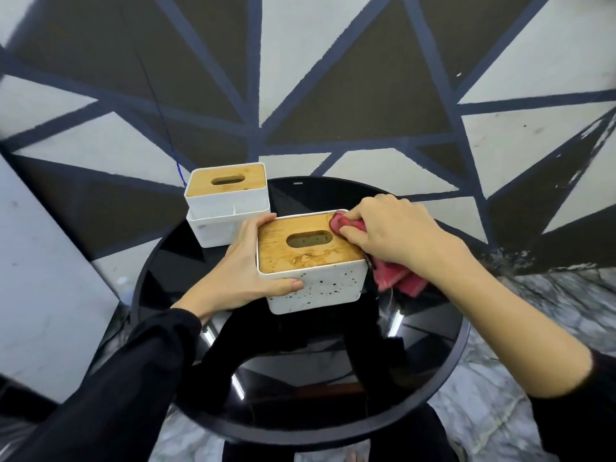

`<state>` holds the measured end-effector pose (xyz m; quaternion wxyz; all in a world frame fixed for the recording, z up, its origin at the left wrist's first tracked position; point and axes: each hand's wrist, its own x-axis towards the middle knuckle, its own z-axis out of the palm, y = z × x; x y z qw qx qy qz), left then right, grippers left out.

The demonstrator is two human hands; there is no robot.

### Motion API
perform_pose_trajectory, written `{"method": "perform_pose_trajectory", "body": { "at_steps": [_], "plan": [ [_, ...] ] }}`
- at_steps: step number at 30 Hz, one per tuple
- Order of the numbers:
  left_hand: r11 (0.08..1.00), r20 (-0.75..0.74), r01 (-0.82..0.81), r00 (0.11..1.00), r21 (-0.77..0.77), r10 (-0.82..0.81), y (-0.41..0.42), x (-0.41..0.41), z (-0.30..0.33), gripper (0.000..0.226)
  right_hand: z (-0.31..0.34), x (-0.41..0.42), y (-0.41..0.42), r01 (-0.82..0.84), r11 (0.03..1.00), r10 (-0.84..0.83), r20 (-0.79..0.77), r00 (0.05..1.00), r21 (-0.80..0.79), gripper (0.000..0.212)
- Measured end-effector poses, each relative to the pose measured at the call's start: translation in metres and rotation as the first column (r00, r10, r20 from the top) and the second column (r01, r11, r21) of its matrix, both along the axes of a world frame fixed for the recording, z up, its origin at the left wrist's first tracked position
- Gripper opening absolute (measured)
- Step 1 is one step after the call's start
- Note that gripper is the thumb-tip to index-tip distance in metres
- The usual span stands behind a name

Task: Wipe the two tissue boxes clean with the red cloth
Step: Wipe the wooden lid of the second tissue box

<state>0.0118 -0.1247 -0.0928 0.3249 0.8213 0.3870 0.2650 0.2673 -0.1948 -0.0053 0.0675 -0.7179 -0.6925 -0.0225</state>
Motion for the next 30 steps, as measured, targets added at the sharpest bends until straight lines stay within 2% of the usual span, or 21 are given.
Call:
{"method": "perform_pose_trajectory", "body": {
  "at_steps": [5,13,21,24,30],
  "plan": [
    [1.0,-0.041,0.001,0.999,0.015,0.0,0.0,-0.001,0.003,0.119,-0.005,0.008,0.004,-0.051,0.998,0.049,-0.051,0.997,-0.04,0.042],
    [1.0,-0.088,0.001,0.996,0.018,0.0,-0.002,-0.001,0.007,0.122,0.002,0.002,-0.063,-0.07,0.994,0.059,-0.123,0.991,-0.089,0.042],
    [1.0,-0.086,-0.006,0.996,-0.011,0.005,-0.001,-0.001,0.007,0.122,0.0,0.003,-0.003,0.001,0.997,-0.013,-0.165,0.986,-0.074,0.032],
    [1.0,-0.09,-0.009,0.996,-0.013,0.008,-0.001,0.0,0.008,0.123,0.003,0.005,0.016,-0.023,0.997,0.008,-0.195,0.981,-0.075,0.031],
    [1.0,-0.095,-0.024,0.995,0.004,0.024,-0.003,0.0,0.007,0.122,0.002,0.011,0.004,-0.067,0.991,0.047,-0.17,0.984,-0.114,0.028]
  ]
}}
